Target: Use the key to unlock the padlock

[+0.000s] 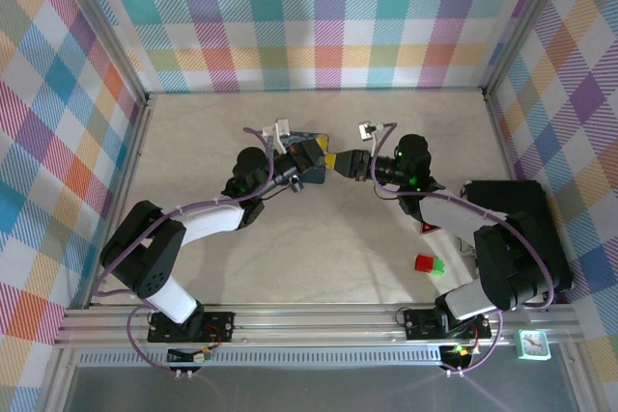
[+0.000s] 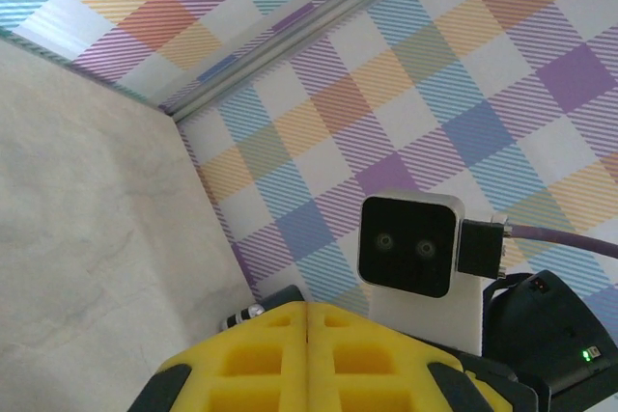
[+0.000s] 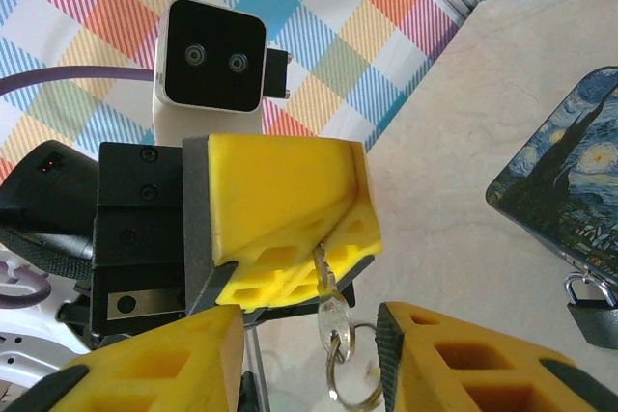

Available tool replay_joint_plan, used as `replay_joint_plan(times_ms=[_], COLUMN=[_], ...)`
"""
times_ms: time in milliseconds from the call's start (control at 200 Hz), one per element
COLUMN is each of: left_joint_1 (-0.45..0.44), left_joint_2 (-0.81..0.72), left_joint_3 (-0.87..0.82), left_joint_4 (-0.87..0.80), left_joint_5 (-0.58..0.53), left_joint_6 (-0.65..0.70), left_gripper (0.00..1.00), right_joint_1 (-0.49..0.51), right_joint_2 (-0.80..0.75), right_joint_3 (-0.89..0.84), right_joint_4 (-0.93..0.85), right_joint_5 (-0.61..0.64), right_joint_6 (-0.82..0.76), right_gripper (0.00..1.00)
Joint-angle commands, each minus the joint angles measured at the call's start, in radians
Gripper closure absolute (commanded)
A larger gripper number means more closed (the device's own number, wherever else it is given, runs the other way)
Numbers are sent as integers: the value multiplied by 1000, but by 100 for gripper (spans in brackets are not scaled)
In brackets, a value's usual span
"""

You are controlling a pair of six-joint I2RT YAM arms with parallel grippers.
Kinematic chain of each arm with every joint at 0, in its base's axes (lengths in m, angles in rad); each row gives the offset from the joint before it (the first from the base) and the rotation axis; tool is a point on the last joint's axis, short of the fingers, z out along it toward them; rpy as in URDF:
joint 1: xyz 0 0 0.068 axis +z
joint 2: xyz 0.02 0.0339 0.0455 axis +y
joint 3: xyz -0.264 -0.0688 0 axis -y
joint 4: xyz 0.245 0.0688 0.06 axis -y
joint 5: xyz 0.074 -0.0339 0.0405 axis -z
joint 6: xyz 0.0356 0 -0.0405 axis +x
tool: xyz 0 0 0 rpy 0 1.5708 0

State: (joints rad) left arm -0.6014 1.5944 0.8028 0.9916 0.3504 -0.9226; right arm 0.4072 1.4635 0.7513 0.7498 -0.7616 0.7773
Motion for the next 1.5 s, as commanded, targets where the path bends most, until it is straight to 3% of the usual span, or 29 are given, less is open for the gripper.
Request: replay_joint_plan(times_ms=[0, 115, 205, 460, 680, 785, 805, 860, 895, 930, 940, 1050, 1175, 1250, 1405, 1495], left_joint_1=[0, -1, -1, -3, -3, -2, -2, 8, 20, 39, 45, 113, 128, 129, 129, 126], left_joint_2=[-17, -16, -17, -30, -31, -37, -41, -62, -83, -110, -114, -214, -289, -268, -181, -107], left_joint_3=[6, 3, -4, -20, -29, -37, -38, -47, -56, -67, -70, -107, -18, 42, 41, 52], left_joint_4=[58, 65, 72, 81, 98, 107, 104, 72, 37, -12, -27, -235, -753, -975, -1052, -1055], left_joint_5=[7, 4, 0, -13, -17, -25, -28, -43, -53, -61, -66, -116, -243, -320, -276, -223], left_joint_6=[-1, -8, -15, -18, -31, -40, -41, -34, -23, -10, -4, 64, 259, 342, 398, 417], left_gripper=[100, 100, 100, 100, 100, 100, 94, 58, 35, 4, 1, 0, 0, 0, 0, 9], right_joint_1=[4, 4, 5, 19, 24, 25, 24, 24, 23, 24, 25, 25, 25, 25, 24, 25], right_joint_2=[4, 8, 16, 38, 48, 42, 38, 21, 4, -16, -22, -81, -127, -144, -145, -136], right_joint_3=[2, 3, 10, 11, 21, 22, 24, 31, 35, 39, 41, 54, 79, 93, 149, 173], right_joint_4=[73, 87, 101, 123, 131, 116, 104, 45, -3, -56, -74, -260, -427, -522, -739, -839], right_joint_5=[-30, -25, -28, -27, -18, -16, -17, -18, -13, -9, -6, 23, 54, 96, 252, 359], right_joint_6=[17, 31, 40, 61, 63, 46, 37, -5, -40, -79, -92, -213, -321, -378, -460, -468], right_gripper=[66, 81, 84, 72, 100, 100, 100, 100, 100, 100, 100, 100, 100, 100, 100, 100])
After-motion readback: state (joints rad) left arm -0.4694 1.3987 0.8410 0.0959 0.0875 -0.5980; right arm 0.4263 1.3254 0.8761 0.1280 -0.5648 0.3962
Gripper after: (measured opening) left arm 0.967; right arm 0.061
